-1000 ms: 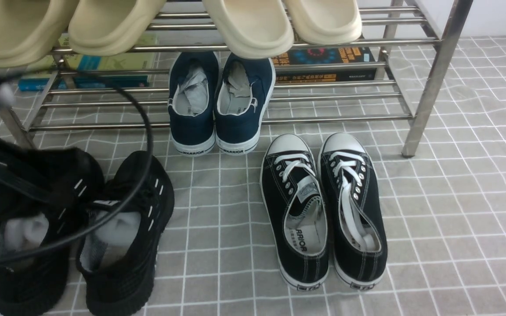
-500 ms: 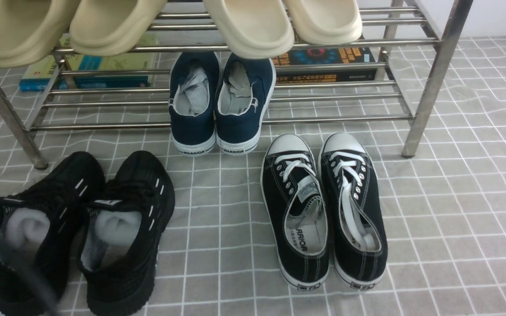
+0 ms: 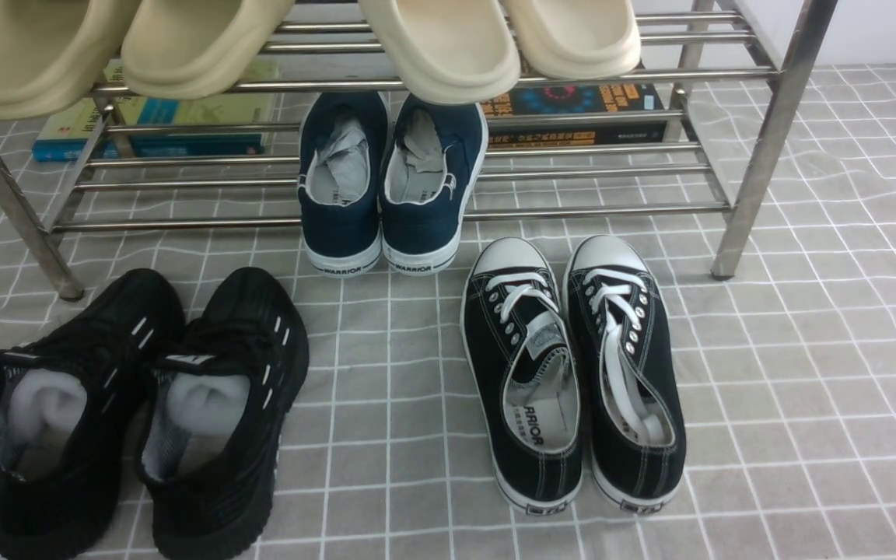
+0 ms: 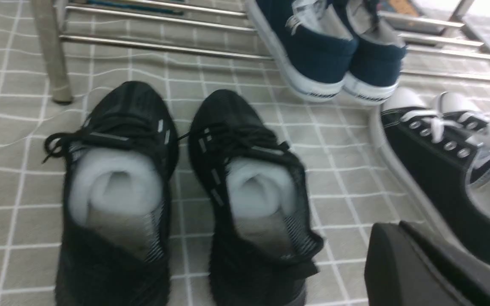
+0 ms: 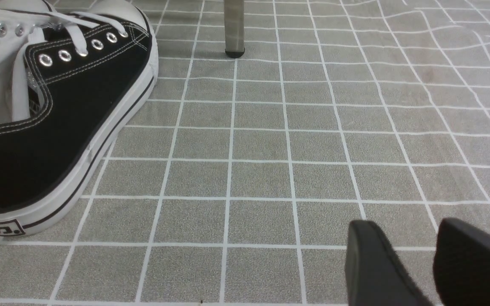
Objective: Take the shoes off the shelf with your hand from the grey coffee tablecloth.
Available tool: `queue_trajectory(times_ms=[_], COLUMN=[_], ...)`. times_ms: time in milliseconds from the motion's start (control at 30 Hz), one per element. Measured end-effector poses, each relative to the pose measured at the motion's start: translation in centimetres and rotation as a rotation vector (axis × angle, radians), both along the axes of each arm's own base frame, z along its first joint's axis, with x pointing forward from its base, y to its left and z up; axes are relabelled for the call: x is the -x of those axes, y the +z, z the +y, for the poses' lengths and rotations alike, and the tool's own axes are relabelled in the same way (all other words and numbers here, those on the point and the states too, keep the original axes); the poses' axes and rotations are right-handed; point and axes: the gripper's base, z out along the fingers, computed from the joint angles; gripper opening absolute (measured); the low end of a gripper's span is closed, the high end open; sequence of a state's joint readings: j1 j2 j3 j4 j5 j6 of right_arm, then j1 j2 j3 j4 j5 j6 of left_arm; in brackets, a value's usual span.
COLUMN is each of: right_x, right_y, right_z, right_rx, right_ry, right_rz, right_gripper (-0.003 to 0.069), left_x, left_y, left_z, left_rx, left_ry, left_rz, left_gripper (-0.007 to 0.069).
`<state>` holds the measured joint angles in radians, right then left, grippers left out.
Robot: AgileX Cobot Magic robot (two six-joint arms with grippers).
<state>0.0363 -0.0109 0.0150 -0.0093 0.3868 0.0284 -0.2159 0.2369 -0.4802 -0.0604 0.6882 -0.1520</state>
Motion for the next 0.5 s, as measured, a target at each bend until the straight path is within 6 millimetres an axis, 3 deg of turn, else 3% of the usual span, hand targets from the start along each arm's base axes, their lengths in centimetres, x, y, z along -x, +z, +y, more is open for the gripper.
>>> queue_trajectory(times_ms=[333,500], right_x=[0.0,0.0], right_y=[0.0,0.0], right_z=[0.0,0.0], right_rx=[-0.001,-0.001], right_ry=[0.0,0.0], right_rz=[0.0,0.0], right_gripper=[0.0239,0.0239], left_x=[-0.6,-0.1], left_y=[-3.8,-5.5], left_z=[-0.1,0.8], left_rx=[0.0,-0.031], left_ry=[0.008,0.111], left_rz=[0.012,-0.012], left_gripper=[0.0022,0.0027])
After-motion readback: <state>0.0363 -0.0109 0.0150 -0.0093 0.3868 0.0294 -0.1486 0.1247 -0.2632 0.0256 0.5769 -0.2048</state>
